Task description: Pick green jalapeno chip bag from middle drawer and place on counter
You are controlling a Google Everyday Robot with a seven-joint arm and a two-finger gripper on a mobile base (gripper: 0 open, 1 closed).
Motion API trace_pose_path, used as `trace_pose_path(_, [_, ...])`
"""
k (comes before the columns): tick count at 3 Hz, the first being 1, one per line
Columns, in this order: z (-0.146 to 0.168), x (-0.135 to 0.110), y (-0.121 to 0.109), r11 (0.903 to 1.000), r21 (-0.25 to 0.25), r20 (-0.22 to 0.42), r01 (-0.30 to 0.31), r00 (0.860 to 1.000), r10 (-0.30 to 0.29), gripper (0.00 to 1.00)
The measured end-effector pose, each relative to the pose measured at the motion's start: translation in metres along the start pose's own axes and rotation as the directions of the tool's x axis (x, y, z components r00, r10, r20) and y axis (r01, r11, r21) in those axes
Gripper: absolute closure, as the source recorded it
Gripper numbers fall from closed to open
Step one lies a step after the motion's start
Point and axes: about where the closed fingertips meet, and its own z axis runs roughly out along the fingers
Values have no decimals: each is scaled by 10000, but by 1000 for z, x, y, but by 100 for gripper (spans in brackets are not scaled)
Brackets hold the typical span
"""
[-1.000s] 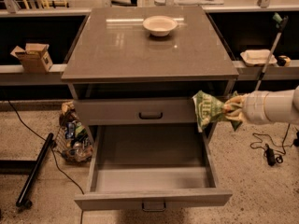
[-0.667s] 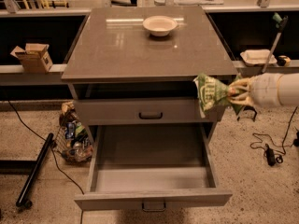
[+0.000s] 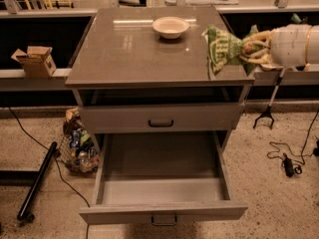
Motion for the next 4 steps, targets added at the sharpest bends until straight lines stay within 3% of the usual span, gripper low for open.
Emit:
trace_pose_path(1, [-15, -4, -30, 9981, 560, -55, 261, 9997, -258, 100])
trace_pose_path(2, [-10, -4, -29, 9985, 513, -55, 207, 9998, -204, 100])
trace_pose_path(3, [4, -3, -29, 9992, 400, -60, 56, 10000, -53, 100])
trace_pose_path(4, [53, -6, -28, 9994, 201, 151, -276, 9995, 273, 100])
